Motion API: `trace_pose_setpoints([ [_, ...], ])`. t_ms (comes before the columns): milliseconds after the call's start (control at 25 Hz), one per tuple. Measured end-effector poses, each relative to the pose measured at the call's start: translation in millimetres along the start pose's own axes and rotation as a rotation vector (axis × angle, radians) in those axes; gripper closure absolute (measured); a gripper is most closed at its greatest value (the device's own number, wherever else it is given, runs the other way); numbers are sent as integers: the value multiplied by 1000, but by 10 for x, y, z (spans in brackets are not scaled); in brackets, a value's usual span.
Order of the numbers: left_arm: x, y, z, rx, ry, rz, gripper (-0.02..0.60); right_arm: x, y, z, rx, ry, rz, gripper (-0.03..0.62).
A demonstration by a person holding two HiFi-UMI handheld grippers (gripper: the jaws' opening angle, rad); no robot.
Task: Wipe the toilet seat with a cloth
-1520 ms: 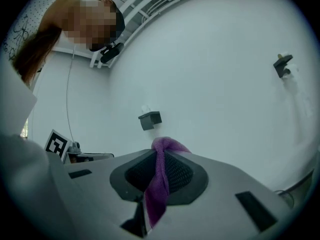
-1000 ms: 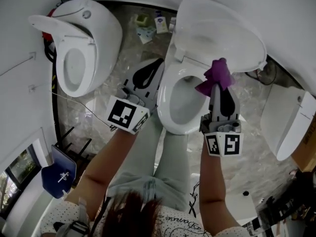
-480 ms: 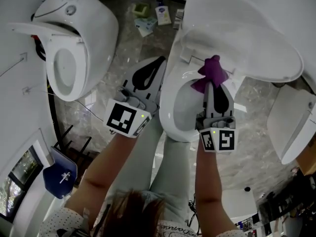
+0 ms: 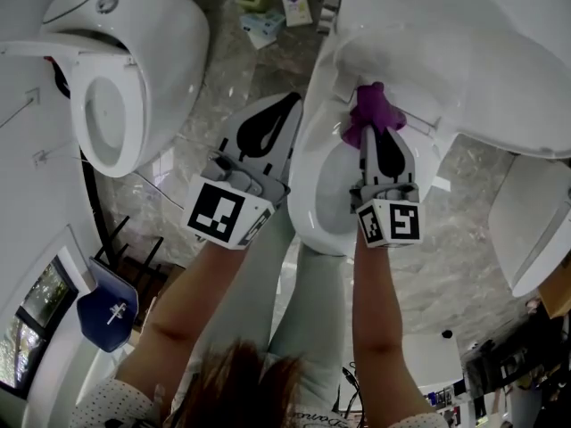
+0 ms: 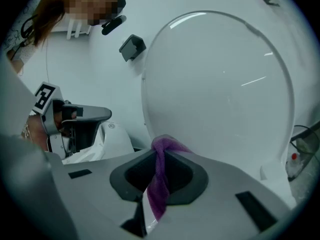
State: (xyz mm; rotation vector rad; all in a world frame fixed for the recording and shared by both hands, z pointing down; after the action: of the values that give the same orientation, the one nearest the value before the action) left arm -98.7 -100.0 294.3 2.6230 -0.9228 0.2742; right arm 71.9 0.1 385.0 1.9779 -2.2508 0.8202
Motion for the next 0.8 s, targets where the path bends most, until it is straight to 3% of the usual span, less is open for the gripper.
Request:
trace_pose_setpoints([
  [520,-26,43,-242,-5,21,12,578,359,-90,-677,-9,107,-26,536],
  [800,-30,23,-284,-1,37,7,578,443,-69,-739,-126,118,-20,537],
])
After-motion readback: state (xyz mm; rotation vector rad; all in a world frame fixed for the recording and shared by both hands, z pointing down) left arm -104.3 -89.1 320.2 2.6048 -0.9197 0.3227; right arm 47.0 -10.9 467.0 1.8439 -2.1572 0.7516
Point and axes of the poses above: the fingertips, and each gripper's own axes: x forward along the fingers, y to its left, z out of its top, the point moved 7 cm from there along -x, backward along the fingers, and after that the axes turned 2 degrees about -y, right-handed, at the moved point
